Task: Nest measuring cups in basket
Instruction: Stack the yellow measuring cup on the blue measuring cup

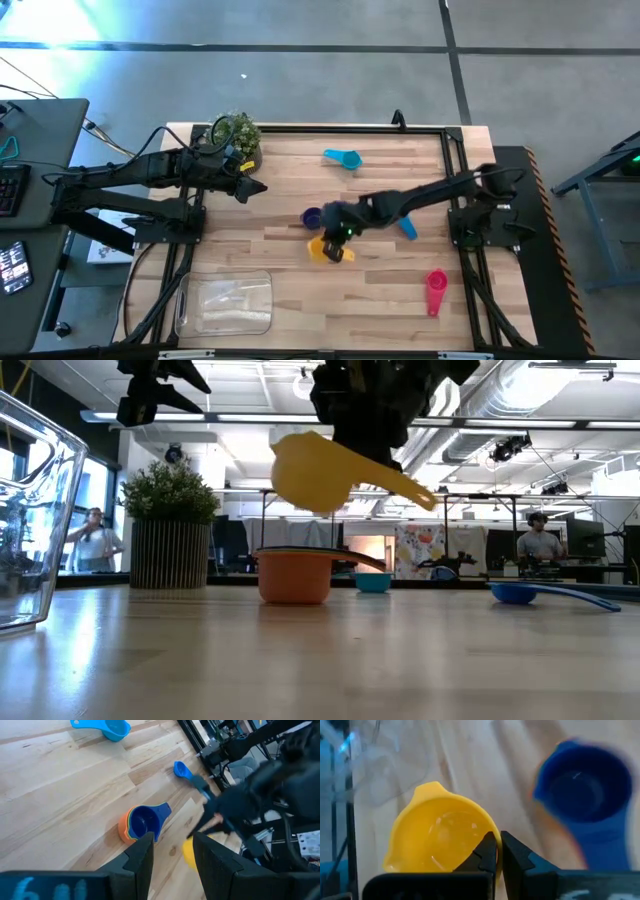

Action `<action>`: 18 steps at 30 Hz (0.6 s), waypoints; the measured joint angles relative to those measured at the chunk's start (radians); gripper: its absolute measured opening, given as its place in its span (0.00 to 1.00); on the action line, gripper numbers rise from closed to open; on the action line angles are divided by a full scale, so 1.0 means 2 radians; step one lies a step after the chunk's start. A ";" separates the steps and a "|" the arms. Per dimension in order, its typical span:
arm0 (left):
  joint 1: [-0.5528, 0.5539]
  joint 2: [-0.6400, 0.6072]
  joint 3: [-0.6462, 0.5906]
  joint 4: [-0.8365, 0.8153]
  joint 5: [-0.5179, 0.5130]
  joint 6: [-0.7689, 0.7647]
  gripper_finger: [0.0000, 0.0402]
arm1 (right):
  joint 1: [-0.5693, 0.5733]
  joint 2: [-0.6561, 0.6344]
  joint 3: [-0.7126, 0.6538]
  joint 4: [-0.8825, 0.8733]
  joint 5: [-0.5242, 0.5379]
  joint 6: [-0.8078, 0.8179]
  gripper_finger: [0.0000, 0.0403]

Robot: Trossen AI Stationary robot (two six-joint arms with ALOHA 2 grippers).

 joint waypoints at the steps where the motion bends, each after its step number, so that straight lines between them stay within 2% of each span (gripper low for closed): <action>1: 0.000 0.000 0.000 0.000 0.000 0.000 0.32 | -0.008 -0.004 0.000 -0.003 0.000 -0.007 0.00; 6: 0.000 0.000 0.000 0.000 0.000 0.000 0.32 | -0.043 -0.016 0.012 -0.033 0.002 -0.037 0.00; 12: 0.000 0.000 0.000 0.000 0.000 0.000 0.32 | -0.076 -0.018 0.087 -0.121 0.042 -0.112 0.00; 18: 0.000 0.000 0.000 0.000 -0.002 0.006 0.32 | -0.105 -0.016 0.146 -0.160 0.060 -0.153 0.00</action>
